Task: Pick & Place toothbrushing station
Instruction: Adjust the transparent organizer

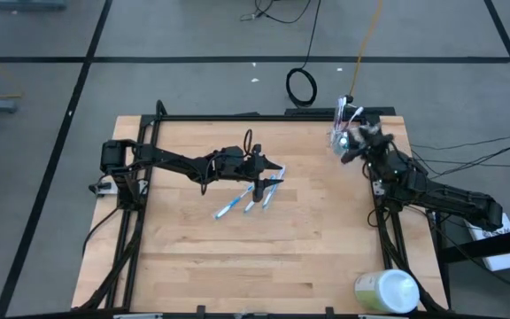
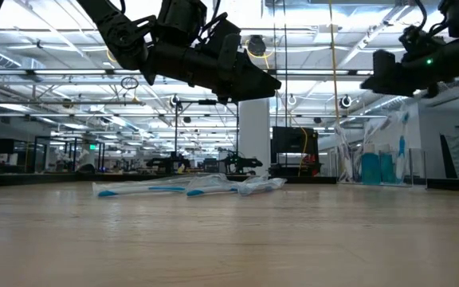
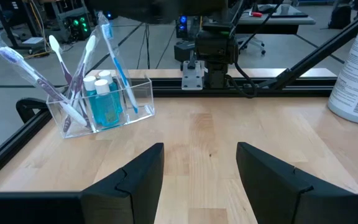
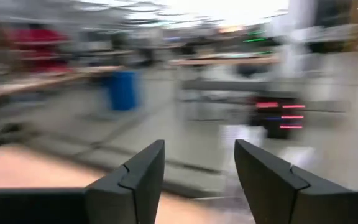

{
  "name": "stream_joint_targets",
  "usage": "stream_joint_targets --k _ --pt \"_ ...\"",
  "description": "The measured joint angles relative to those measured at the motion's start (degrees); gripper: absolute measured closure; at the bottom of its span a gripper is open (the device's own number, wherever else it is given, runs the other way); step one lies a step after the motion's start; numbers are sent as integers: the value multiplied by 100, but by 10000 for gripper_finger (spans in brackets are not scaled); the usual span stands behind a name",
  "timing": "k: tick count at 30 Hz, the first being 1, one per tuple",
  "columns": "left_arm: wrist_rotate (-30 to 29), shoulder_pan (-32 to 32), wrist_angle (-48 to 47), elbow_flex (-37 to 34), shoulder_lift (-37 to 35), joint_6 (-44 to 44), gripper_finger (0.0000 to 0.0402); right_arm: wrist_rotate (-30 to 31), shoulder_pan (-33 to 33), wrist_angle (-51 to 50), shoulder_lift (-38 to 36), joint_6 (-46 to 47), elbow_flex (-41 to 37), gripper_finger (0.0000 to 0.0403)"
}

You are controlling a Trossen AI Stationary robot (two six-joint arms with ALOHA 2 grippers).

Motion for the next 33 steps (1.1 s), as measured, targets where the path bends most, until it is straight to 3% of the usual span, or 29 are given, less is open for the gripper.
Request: stream_joint_targets --k 5,10,15,20,33 --pt "0 -1 0 0 0 0 192 -2102 2 -500 94 787 4 238" --pt "-1 0 2 0 0 0 192 -3009 1 -1902 423 1887 4 279" --pt "-1 0 2 0 0 0 192 -2735 0 -3054 693 2482 4 335" --pt "-1 0 2 0 0 0 192 -2411 0 -3327 754 2580 4 394" --pt "-1 0 2 0 0 0 192 -1793 -4 -3394 754 2740 8 401"
